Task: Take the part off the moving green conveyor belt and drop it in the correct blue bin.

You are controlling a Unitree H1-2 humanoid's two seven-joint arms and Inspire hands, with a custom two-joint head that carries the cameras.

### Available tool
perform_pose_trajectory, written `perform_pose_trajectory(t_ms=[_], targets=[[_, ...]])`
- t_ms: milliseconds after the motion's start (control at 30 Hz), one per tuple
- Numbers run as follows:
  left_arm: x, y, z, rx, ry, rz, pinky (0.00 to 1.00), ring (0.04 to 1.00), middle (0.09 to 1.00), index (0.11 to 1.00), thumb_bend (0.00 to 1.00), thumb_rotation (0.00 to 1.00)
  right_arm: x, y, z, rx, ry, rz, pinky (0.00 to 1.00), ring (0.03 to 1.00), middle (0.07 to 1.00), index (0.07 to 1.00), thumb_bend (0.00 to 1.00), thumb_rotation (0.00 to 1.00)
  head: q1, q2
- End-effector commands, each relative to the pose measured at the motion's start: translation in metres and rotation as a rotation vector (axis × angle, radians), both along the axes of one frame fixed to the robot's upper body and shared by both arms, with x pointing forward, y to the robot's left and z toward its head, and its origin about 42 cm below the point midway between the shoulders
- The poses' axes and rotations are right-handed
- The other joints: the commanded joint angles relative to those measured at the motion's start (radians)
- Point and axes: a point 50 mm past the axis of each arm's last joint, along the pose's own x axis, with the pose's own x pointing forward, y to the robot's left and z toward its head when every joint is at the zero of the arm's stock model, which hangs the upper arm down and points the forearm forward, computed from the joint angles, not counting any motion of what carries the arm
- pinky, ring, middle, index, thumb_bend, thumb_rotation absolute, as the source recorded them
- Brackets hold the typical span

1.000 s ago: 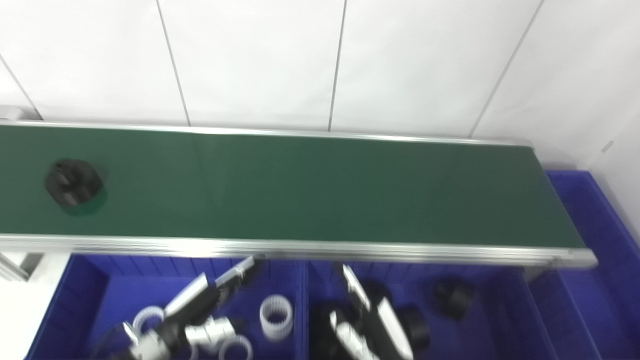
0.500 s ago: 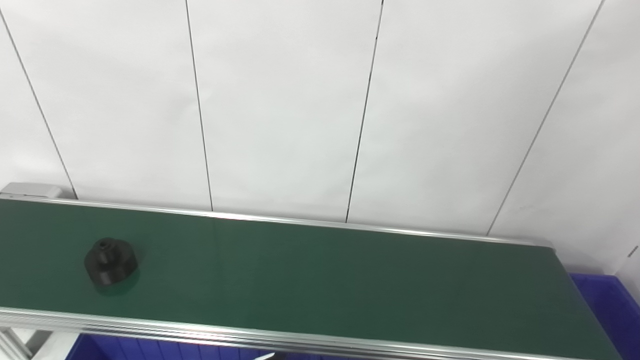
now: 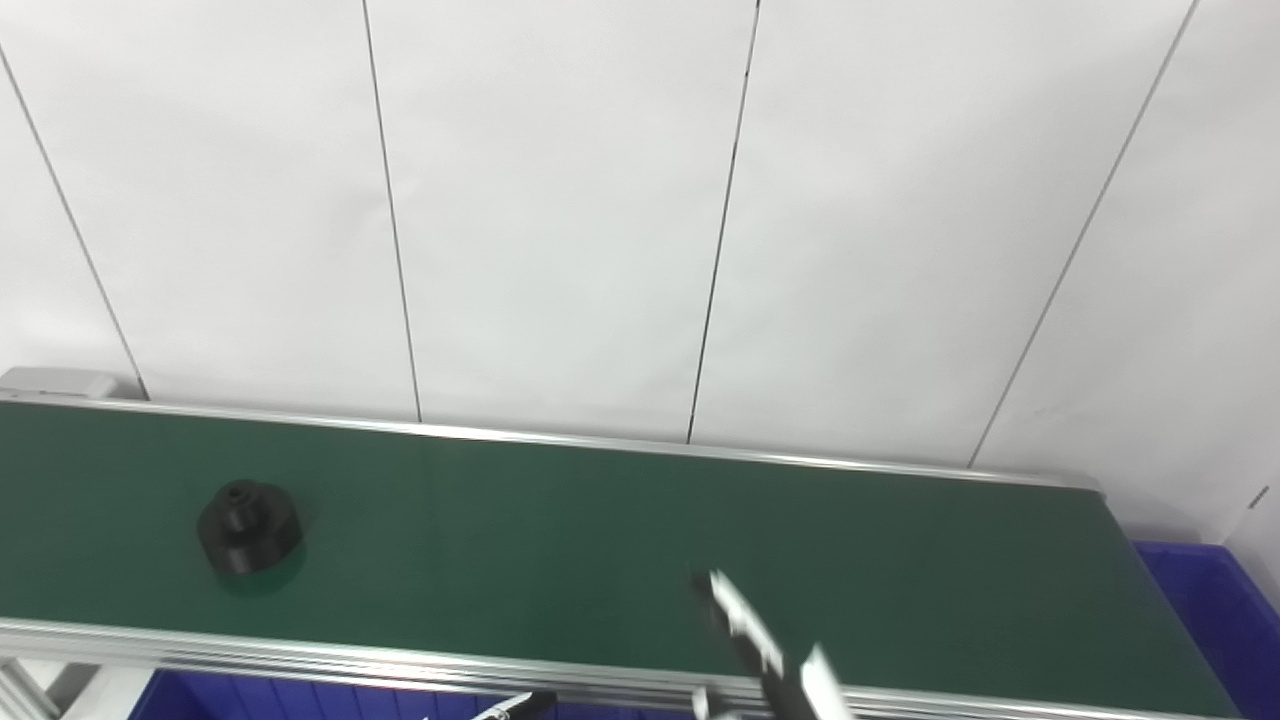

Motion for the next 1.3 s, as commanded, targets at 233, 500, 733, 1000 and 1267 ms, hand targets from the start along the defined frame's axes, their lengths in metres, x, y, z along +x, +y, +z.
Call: perform_pose_trajectory(t_ms=[233, 500, 733, 1000, 1267], targets=[[0.005, -0.002, 0.017, -0.007, -0.082, -0.019, 0.87, 0.932, 0.962, 0.934, 0.59, 0.57, 0.062, 0.036, 0.104, -0.015, -0.197, 0.021, 0.84, 0.9, 0.926, 0.911, 0.58, 0.7, -0.003, 0.004], [0.006, 0.003, 0.019, 0.003, -0.093, -0.008, 0.87, 0.929, 0.957, 0.93, 0.59, 0.57, 0.095, 0.065, 0.156, 0.007, -0.266, 0.01, 0.72, 0.807, 0.913, 0.889, 0.61, 0.56, -0.023, 0.011], [0.006, 0.002, 0.021, -0.017, -0.096, -0.006, 0.87, 0.929, 0.953, 0.925, 0.58, 0.54, 0.113, 0.099, 0.18, 0.046, -0.278, 0.033, 0.8, 0.869, 0.9, 0.886, 0.66, 0.48, -0.026, 0.015], [0.005, 0.002, 0.02, 0.01, -0.098, -0.019, 0.87, 0.936, 0.963, 0.938, 0.58, 0.59, 0.134, 0.142, 0.187, 0.005, -0.263, 0.038, 0.78, 0.858, 0.905, 0.895, 0.75, 0.34, -0.025, 0.016], [0.005, 0.005, 0.023, 0.004, -0.101, -0.021, 0.88, 0.937, 0.962, 0.934, 0.58, 0.58, 0.162, 0.172, 0.172, -0.067, -0.2, 0.002, 0.79, 0.863, 0.908, 0.903, 0.84, 0.32, -0.027, 0.016]])
